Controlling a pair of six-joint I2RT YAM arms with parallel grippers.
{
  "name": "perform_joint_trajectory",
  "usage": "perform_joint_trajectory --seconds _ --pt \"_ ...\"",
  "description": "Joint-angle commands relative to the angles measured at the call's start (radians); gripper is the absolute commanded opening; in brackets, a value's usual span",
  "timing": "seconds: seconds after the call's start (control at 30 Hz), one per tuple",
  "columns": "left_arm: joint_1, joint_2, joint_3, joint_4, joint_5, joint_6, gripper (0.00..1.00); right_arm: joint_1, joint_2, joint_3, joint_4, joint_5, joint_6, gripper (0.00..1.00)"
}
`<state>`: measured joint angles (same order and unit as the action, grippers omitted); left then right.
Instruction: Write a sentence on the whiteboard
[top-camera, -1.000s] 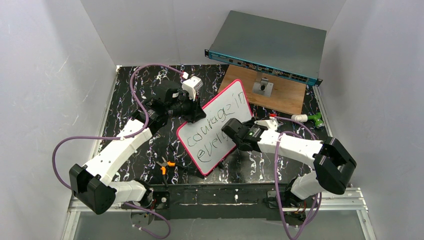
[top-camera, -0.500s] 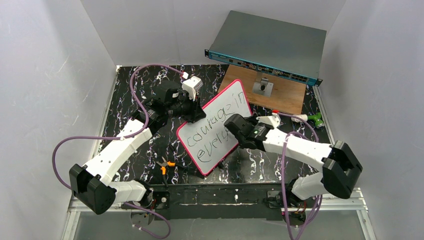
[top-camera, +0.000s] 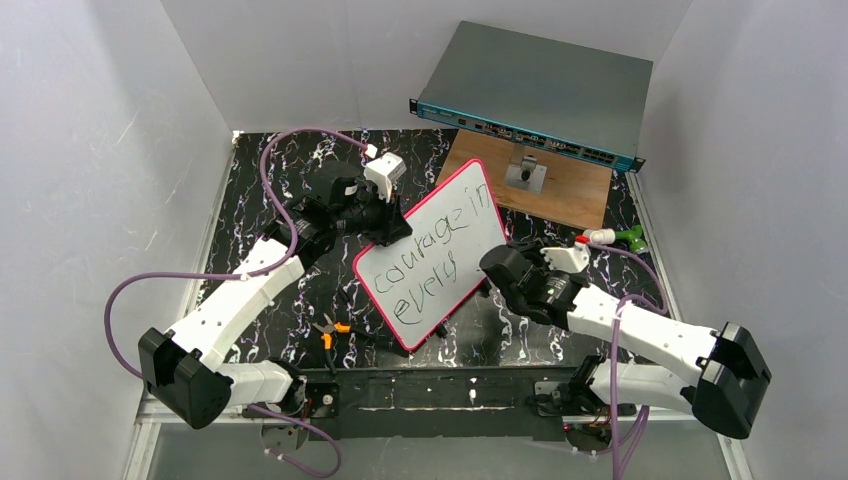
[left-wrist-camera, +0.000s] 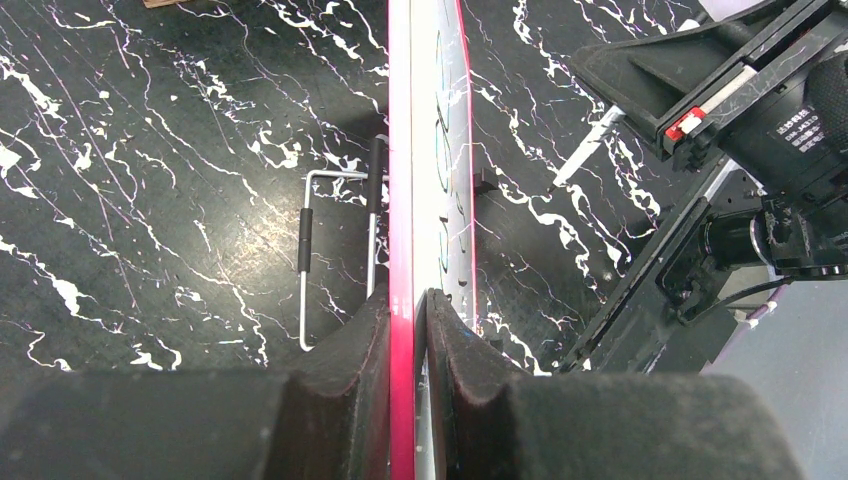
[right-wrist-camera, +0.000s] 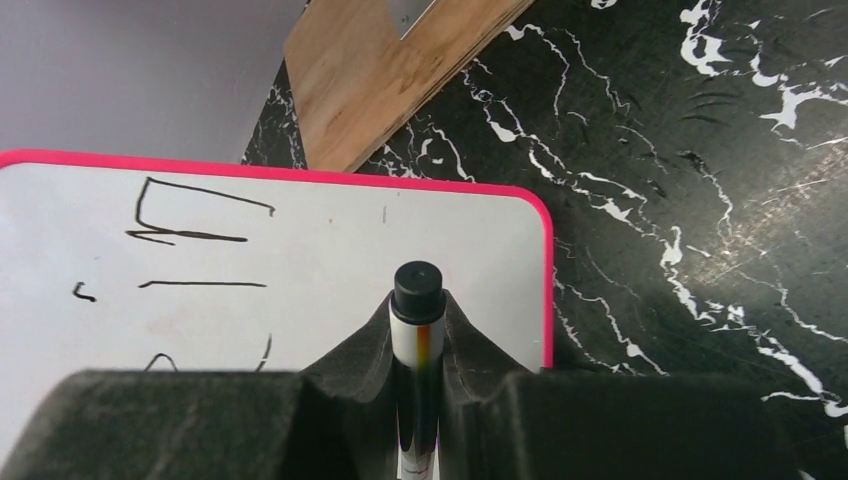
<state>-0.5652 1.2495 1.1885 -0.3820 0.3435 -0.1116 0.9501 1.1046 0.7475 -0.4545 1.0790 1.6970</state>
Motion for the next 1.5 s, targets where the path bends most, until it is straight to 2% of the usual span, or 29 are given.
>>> perform_joint_trajectory --seconds 0.0,0.13,0.33,0.73,1.47 --pt "0.001 -0.035 0.005 -0.024 -0.043 0.066 0.0 -0.012 -0.046 -0.058 0.105 0.047 -0.065 0.01" --pt "0.002 -0.038 0.005 -0.031 -0.047 0.07 0.0 -0.049 -0.076 -0.111 0.197 0.024 -0.089 0.01" --pt "0.002 -0.029 0.007 -0.026 -0.043 0.064 0.0 -0.107 -0.05 -0.085 0.251 0.001 -0.103 0.01" --pt "0.003 -0.007 0.021 -0.02 -0.038 0.061 0.0 -0.137 0.044 -0.029 0.226 -0.018 0.02 0.01" --pt "0.002 0.0 0.022 -0.024 -0.052 0.062 0.0 -0.167 0.202 0.078 0.282 -0.061 0.026 0.01"
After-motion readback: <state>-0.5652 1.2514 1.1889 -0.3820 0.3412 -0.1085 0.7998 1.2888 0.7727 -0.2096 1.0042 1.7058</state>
